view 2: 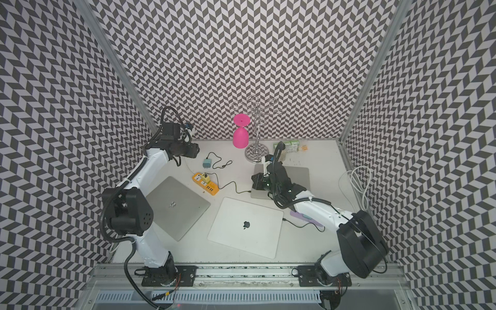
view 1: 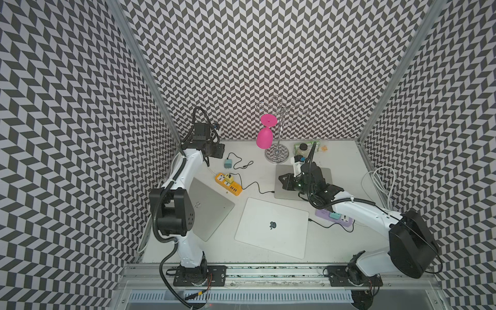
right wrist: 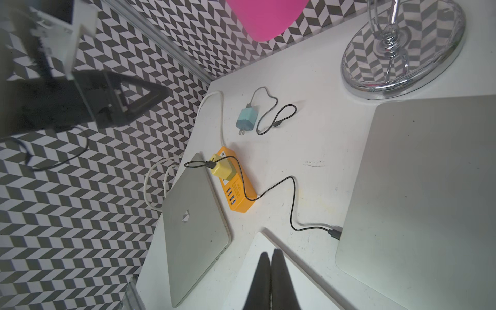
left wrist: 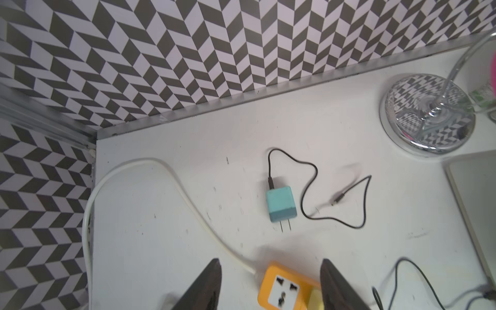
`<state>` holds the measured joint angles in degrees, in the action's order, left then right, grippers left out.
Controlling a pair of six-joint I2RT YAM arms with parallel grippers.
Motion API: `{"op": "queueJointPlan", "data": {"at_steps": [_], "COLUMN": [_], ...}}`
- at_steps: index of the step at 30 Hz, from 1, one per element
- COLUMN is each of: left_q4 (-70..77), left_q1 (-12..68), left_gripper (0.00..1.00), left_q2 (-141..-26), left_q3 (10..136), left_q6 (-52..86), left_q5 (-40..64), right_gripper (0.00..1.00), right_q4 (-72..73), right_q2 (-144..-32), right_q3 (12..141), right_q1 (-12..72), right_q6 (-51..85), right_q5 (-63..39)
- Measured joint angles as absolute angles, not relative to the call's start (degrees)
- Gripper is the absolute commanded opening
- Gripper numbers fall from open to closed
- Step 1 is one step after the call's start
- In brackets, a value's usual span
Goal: Unplug the laptop charger
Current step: Place the plug at the center of the board, then remove the charging cable from the laptop.
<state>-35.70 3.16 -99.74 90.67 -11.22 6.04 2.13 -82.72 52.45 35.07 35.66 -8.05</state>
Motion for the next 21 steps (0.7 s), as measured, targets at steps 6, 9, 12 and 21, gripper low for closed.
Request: {"op": "queueJointPlan", "data": {"at_steps": [6,9,12,21], "left_q4": [-32.14,-28.91,-25.93,-24.10], "left_q1": [4.23,5.32,6.22,11.57], "left_gripper": [0.59,0.58,0.59,0.57], "left_q2": [-86.78,-79.99,-73.36,-71.96], "left_q3": [79.02,71.50,63.77,58.52], "left_q6": [-17.50,-23.27,-30.20,-47.97], "left_q5": [8.93,13.93,19.88,32.60], "right_gripper": [0.02,0.02,0.01,0.03], "right_q4": [1.67,1.78,1.69,2.44], "right_q2": [-82.19,-82.67,-84.47,-90.87], "right_q3": [51.03,51.11,51.64,53.76], "right_q1": [34.81,33.91,32.29,27.92], "right_q6": [38.26,39.20,40.03,40.95], "right_q5": [-7.51,-8.16,-9.76,-15.97]}}
